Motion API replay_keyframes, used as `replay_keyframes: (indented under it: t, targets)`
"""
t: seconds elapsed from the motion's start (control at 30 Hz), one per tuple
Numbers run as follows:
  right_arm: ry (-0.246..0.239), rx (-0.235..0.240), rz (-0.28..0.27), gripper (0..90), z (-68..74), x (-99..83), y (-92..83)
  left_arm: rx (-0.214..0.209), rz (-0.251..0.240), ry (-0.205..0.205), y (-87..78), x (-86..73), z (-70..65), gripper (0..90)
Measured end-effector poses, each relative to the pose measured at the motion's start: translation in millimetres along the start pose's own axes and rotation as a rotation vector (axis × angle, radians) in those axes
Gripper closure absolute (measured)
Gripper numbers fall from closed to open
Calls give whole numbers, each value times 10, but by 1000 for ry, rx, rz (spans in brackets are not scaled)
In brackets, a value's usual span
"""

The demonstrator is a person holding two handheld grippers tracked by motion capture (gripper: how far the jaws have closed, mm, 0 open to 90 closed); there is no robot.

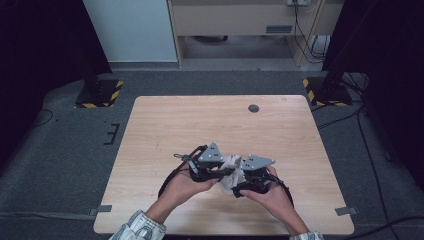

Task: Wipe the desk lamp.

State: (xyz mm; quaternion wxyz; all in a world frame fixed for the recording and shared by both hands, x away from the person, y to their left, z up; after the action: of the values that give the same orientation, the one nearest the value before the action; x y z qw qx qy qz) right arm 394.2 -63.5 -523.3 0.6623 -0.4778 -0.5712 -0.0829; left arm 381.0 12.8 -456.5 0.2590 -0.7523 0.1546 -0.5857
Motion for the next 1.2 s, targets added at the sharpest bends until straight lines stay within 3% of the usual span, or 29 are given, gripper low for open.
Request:
replay_keyframes:
  t: [0.1,0.23,0.3,0.43,0.5,0.8,0.9,1.2]
  targets:
    - [-1,1,-4,84,-6,-4,-5,-26,-26,-35,130,106,63,745]
    - [-2,4,-6,84,-11,-2,-3,-25,-7,-16,299,218,135,745]
    - [1,6,-4,84,-9,-5,-7,-11,-15,-26,313,251,211,746]
    - [1,5,-4,84,-9,-13,-9,46,-22,-32,231,247,381,745]
    - [2,6,-3,84,-8,-13,-10,51,-31,-42,173,216,432,745]
    - [-2,4,-3,84,1,-7,-15,71,-55,-52,-102,98,442,748]
    - [-5,4,-4,84,0,-12,-19,94,-49,-67,-185,39,533,748]
    - [1,-1,-11,87,0,-20,-21,124,-14,-82,-124,-90,687,748]
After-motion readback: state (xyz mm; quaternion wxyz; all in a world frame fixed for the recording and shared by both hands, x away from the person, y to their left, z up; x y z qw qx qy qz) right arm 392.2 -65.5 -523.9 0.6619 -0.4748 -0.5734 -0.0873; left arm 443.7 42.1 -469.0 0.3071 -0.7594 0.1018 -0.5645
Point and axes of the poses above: each handheld gripper's, and its own axes: y roughly forward along the jaws, x roughly out of its top, z roughly to its left, the point moved 8 cm from there along y, roughly forward along the jaws, and after that the axes turned 14 degrees about -x, right-handed, at the moved point
